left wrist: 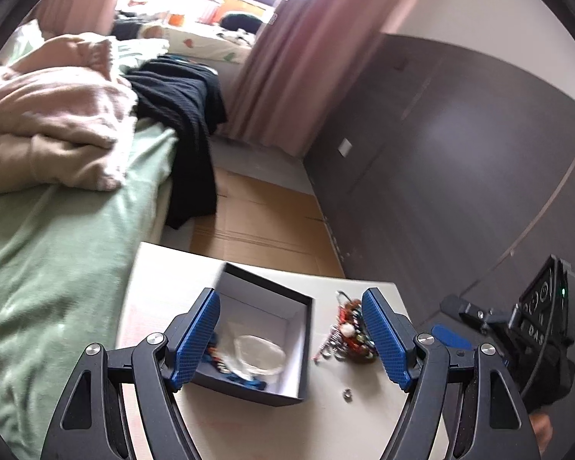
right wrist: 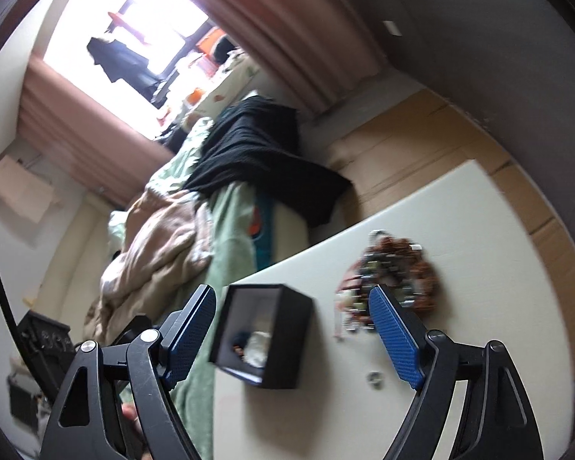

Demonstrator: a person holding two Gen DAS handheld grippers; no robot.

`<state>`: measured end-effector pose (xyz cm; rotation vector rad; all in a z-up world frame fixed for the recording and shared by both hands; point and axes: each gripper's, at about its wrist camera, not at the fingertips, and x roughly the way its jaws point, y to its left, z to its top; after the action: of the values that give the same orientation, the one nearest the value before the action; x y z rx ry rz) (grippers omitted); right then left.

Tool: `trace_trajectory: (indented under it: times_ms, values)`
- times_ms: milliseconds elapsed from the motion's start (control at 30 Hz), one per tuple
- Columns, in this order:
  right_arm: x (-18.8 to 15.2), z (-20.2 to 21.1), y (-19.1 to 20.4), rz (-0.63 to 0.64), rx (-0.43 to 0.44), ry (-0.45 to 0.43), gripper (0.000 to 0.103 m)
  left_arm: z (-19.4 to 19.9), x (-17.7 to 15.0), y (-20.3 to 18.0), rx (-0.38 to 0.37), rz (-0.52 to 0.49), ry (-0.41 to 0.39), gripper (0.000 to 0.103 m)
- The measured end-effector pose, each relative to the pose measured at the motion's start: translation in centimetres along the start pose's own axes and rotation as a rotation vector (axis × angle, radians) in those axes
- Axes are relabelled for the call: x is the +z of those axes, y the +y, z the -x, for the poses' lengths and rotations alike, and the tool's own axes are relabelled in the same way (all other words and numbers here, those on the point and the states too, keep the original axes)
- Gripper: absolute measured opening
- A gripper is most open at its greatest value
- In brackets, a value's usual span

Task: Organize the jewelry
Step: 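Move the left gripper to the silver ring and close on it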

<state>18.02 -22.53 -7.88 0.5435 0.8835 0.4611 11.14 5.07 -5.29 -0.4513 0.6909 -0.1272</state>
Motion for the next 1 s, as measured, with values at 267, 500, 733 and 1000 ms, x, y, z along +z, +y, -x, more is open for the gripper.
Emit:
trace_trajectory:
  times_ms: [267,500,733,1000]
  values:
    - [0.8,1.8,-2.1,-0.024,-0.078,-0.021,0.083,-1.6,-2.1,-4.1,-0.032,-0.134,0.058,0.077]
    - [0.8,2.2,-3.6,-0.041,-0.121,0.024,0.083,-3.2,-3.9,-6.1,-0.018,-0.22,0.126,0.075]
    - [0.6,2.5,-5.5,-0.044,-0.182,0.055,0.08,-5.2,-5.8,-7.6,-0.012,-0.284,0.21,0.064]
    - [0.1,2.4,-7.4,-0.027,-0.231,0.125,0.075,-8.3,-8.6,-9.3,0.017,-0.404,0.301,0.055]
